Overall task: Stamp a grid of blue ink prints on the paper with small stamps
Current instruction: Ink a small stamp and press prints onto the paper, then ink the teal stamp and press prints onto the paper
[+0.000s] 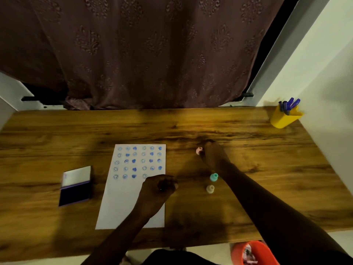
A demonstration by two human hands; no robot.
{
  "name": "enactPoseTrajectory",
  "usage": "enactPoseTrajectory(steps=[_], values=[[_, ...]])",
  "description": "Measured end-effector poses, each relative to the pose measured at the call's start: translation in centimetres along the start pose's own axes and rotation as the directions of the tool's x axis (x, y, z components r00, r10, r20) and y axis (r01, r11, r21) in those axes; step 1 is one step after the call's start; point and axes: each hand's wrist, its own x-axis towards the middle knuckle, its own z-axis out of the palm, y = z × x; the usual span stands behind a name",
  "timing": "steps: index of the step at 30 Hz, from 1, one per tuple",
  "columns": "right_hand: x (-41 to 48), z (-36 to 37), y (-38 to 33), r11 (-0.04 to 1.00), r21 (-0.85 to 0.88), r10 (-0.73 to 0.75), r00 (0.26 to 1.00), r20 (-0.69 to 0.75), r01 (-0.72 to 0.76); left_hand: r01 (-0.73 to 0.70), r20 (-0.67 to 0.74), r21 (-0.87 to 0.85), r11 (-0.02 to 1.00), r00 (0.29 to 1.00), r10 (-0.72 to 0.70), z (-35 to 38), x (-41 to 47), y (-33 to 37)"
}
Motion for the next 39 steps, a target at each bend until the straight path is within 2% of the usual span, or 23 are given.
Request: enactPoseTrajectory(steps=[5, 9, 15, 19, 25, 27, 30, 32, 34, 36, 39], values=[[-0.1, 0.1, 0.8, 1.0, -0.002, 0.003, 1.0, 0.016, -0.003, -0.023, 0.011, 0.024, 0.999, 1.0, 0.022, 0.6, -0.3, 0.4], [-1.7, -1.5, 1.5, 1.0, 0.022, -0.006, 0.999, -0.034, 0.006, -0.003, 0.017, 0.023, 1.0, 1.0, 0.003, 1.1, -0.2, 0.5], [-6.1, -0.6, 4.6, 0.99, -0.027, 0.142, 0.989, 0.049, -0.141, 0.026, 0.031, 0.02, 0.999, 0.999, -0.026, 2.4, 0.0, 0.9], [-7.0, 0.7, 4.9, 0.984, -0.051, 0.172, 0.984, 0.05, -0.17, 0.018, 0.062, 0.006, 1.0, 0.998, -0.019, 2.7, 0.1, 0.8], [-6.3, 1.2, 4.8, 0.992, -0.034, 0.122, 0.993, 0.013, -0.121, -0.006, 0.059, 0.009, 1.0, 0.998, 0.005, 2.0, 0.2, 1.0], [-6.1, 0.4, 3.9, 0.995, 0.07, 0.074, 0.997, -0.028, -0.072, -0.002, 0.047, -0.021, 1.0, 0.999, 0.003, 1.4, 0.1, 1.2], [-6.8, -1.1, 0.5, 0.933, 0.358, 0.063, 0.994, -0.092, -0.026, -0.006, 0.037, -0.1, 0.995, 0.999, 0.01, 0.2, 0.2, 1.9], [-7.5, -1.6, -2.4, 0.814, 0.569, 0.135, 0.991, 0.014, -0.119, -0.02, 0.035, -0.137, 0.99, 0.999, 0.025, -0.7, 0.2, 2.3], [-8.2, -1.8, -5.1, 0.679, 0.697, 0.167, 0.973, 0.16, -0.231, -0.036, 0.032, -0.19, 0.981, 0.999, 0.043, -1.6, 0.0, 2.9], [-8.7, -1.7, -7.5, 0.621, 0.73, 0.154, 0.958, 0.243, -0.285, -0.046, 0.019, -0.262, 0.964, 0.998, 0.052, -2.6, -0.3, 3.4], [-9.2, -0.9, -10.1, 0.582, 0.757, 0.102, 0.951, 0.293, -0.296, -0.074, -0.039, -0.325, 0.943, 0.997, 0.065, -4.2, -0.8, 3.5]])
